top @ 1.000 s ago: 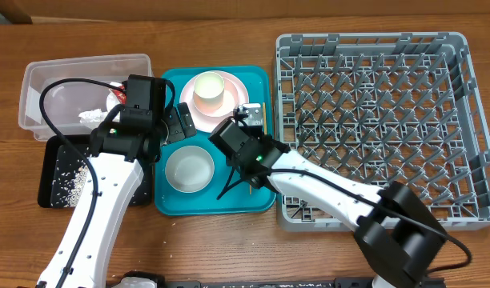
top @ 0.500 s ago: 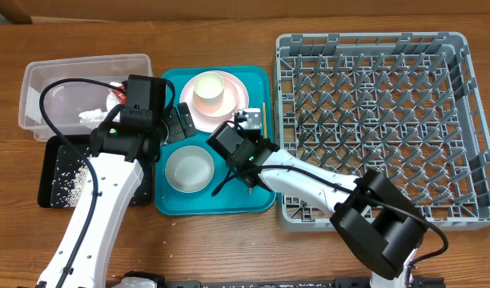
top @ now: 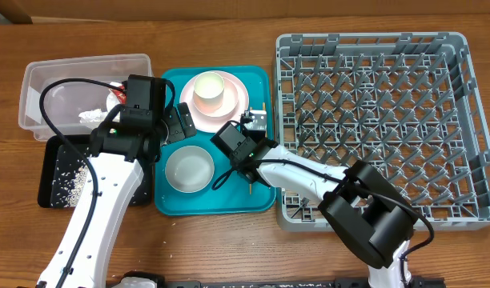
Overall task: Sort waste into correct bins and load items into the dishwasher
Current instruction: 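Lower the right gripper and grasp one wooden chopstick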
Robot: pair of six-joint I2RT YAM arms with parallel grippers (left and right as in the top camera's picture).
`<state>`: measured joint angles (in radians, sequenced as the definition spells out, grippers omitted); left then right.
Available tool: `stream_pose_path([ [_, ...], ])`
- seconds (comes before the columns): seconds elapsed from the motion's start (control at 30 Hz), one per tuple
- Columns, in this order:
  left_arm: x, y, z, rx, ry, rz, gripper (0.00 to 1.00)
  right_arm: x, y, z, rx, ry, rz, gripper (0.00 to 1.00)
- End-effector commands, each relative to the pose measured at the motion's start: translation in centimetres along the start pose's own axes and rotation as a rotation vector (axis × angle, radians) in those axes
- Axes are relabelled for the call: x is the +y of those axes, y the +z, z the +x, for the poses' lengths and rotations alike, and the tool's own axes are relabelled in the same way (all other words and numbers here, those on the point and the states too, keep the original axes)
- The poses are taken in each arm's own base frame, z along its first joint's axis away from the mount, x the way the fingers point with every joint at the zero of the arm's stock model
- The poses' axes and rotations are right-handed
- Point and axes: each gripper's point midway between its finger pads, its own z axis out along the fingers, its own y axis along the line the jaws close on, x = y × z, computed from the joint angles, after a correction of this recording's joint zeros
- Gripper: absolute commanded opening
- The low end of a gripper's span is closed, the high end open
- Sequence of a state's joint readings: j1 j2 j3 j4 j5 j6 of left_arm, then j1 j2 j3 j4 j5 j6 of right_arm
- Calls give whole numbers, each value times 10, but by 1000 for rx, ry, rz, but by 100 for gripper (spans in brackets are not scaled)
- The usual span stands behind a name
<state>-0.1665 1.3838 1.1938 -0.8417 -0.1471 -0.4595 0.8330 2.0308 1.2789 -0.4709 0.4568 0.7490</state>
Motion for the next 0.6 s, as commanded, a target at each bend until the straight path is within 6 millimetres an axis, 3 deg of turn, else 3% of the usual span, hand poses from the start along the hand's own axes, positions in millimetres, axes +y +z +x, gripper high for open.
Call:
stream_pose_path([
  [0.0,1,-6,-7,-25,16,-1,100,1,14,13,31,-4,2,19],
  [0.57,0,-6,-6,-24,18,0,100,4,12,12,38,-4,-6,4],
])
